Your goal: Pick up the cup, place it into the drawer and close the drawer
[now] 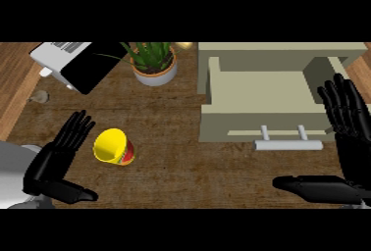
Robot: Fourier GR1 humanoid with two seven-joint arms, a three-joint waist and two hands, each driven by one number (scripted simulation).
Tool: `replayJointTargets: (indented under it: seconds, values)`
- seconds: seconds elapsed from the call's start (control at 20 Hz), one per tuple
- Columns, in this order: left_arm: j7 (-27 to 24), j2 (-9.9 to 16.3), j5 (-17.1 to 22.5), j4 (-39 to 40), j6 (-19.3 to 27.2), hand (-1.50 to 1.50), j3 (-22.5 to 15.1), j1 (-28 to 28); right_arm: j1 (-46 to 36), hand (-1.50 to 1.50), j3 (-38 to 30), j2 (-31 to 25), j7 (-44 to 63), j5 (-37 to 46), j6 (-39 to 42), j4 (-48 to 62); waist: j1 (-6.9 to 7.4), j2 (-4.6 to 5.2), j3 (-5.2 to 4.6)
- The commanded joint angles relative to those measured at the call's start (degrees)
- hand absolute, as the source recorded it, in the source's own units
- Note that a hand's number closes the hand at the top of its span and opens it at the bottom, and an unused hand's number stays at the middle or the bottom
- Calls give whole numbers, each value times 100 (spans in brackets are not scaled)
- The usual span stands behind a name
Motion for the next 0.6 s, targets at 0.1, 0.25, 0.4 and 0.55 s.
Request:
replayJointTargets:
  seconds: [0.1,0.25,0.4,0.55]
  values:
    - [-1382,223,-772,1790,-137,-150,158,-343,12,-150,-14,70,-345,20,73,306,-10,7,-2]
    - [-1783,187,-1097,2722,169,-150,161,-935,11,-150,-289,-144,83,-290,228,-195,-28,3,-2]
    - [-2504,359,-1107,3921,-53,-150,359,-1445,-236,-150,26,92,67,102,-19,105,-48,18,-8]
    - [-2663,302,-1126,4143,26,-150,357,-1459,124,-150,-329,-89,-213,-302,344,50,-21,1,-1]
